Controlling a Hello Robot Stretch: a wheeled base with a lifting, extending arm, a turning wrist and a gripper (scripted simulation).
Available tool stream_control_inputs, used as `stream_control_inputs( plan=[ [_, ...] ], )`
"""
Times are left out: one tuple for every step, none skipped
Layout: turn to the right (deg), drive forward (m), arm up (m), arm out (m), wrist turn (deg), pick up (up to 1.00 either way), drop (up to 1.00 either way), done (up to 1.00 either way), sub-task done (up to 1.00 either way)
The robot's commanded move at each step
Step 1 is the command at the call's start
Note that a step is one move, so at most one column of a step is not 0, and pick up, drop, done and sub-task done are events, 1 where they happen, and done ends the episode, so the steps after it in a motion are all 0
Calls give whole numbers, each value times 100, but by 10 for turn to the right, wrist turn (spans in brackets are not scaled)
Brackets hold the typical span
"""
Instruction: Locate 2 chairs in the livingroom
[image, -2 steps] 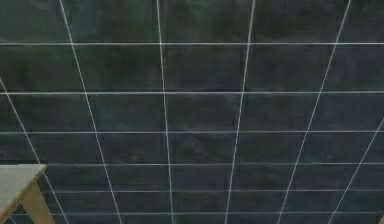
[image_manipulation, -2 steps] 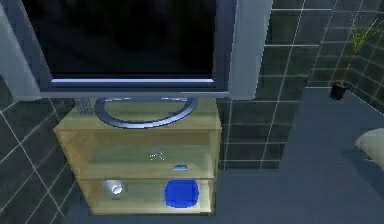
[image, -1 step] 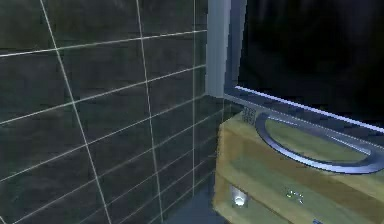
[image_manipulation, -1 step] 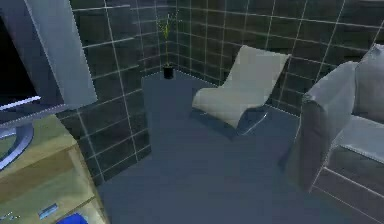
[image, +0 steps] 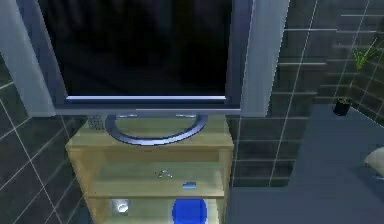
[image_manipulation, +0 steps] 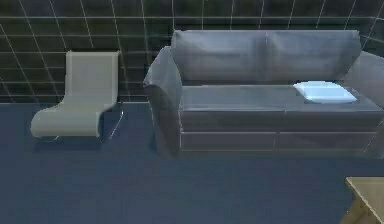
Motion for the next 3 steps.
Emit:
stream_control_inputs(
  plan=[
    [450, 0, 0, 0, 0, 0, 0, 0, 0],
    [330, 0, 0, 0, 0, 0, 0, 0, 0],
    [0, 100, 0, 0, 0, 0, 0, 0, 0]
  ],
)
